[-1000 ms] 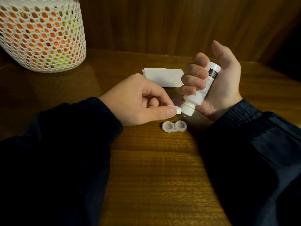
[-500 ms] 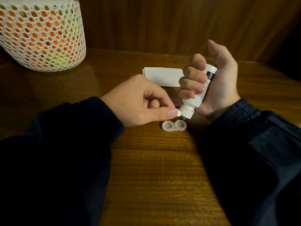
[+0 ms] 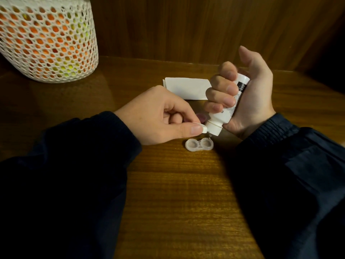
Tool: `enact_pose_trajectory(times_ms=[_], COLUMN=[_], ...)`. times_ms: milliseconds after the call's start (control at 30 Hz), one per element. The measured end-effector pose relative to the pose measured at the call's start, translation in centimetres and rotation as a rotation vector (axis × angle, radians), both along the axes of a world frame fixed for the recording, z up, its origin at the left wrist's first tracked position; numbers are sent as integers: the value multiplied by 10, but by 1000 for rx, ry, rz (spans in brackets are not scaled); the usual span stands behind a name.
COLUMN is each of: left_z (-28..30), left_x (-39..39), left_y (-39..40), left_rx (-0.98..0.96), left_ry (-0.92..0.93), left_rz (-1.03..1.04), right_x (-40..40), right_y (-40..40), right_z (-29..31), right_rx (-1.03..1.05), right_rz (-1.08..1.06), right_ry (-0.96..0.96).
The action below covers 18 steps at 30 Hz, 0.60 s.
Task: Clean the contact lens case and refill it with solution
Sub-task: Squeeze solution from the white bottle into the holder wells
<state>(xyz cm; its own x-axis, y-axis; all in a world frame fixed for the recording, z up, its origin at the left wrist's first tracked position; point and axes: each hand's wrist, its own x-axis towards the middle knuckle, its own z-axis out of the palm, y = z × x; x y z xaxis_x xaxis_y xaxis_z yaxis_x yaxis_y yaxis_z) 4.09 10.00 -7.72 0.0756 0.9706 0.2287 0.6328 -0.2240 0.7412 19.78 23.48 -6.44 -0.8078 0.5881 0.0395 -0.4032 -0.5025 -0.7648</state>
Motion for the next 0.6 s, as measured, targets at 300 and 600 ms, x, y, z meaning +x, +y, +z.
enact_pose_trajectory(times_ms=[300, 600], left_z=[-1, -1], left_x=[0, -1], left_y=[0, 1], left_rx=[22, 29], left_ry=[2, -2], left_rz=[-15, 22], right_x=[0, -1], right_y=[0, 3], right_z=[0, 0], right_rx=[-2, -70], right_rz=[3, 13], right_ry=[-1, 32])
